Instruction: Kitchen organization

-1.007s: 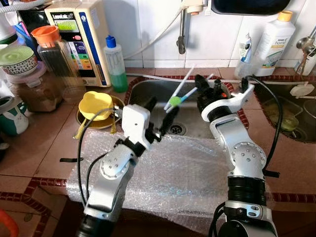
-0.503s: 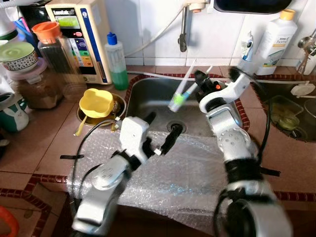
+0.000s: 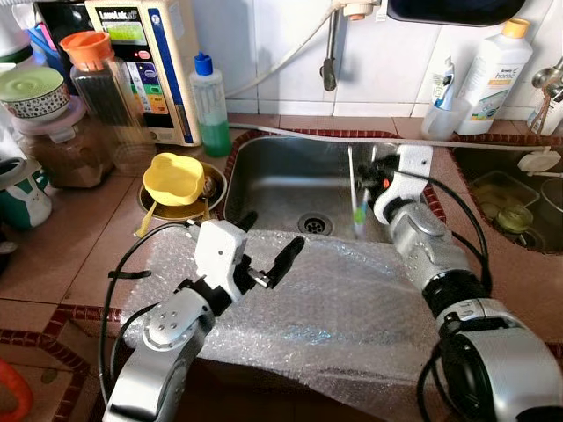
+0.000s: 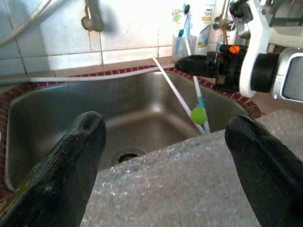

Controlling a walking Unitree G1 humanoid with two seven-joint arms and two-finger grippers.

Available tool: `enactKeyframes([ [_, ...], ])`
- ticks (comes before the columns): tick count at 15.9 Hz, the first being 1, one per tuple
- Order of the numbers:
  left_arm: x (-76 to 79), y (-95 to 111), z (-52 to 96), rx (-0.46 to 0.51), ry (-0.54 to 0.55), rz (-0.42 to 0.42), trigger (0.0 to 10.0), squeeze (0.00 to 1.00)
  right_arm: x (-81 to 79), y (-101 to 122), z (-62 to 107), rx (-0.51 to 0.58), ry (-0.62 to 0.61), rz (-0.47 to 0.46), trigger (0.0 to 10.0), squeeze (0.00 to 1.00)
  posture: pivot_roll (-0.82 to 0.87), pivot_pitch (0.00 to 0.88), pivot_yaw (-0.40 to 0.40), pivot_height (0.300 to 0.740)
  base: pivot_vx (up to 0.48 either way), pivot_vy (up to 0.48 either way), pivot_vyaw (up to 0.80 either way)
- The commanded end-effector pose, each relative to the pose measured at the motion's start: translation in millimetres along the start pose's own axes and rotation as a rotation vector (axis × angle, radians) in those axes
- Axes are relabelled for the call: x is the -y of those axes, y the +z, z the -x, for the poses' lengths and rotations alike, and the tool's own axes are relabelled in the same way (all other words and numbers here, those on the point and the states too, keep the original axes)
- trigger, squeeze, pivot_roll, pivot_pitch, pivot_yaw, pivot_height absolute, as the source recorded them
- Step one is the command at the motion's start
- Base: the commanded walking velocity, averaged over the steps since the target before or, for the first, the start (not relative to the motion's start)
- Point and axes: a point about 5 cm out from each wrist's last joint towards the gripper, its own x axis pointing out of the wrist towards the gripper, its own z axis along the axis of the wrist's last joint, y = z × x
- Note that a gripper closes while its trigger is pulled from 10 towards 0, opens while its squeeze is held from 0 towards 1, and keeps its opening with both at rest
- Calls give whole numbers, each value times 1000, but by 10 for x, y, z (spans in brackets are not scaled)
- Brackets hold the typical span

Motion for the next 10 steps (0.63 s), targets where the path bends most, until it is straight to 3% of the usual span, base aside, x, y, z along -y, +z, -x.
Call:
enactKeyframes([
  [1,-14,45,23,4,11,-21,10000,1000,-48,25,-28,-1,41,39,1098,0,153,58,30,740,0,0,0],
  [2,-16,56,25,3,11,-24,10000,1000,-78,-53,-22,-31,65,95,4941,776,153,54,38,740,0,0,0],
  [3,-19,60,5,3,11,-29,10000,1000,-138,-131,-15,-60,103,120,10000,1000,153,53,37,740,0,0,0],
  [10,-40,86,6,0,18,-53,10000,1000,-211,-334,23,-153,172,198,10000,1000,164,51,37,740,0,0,0],
])
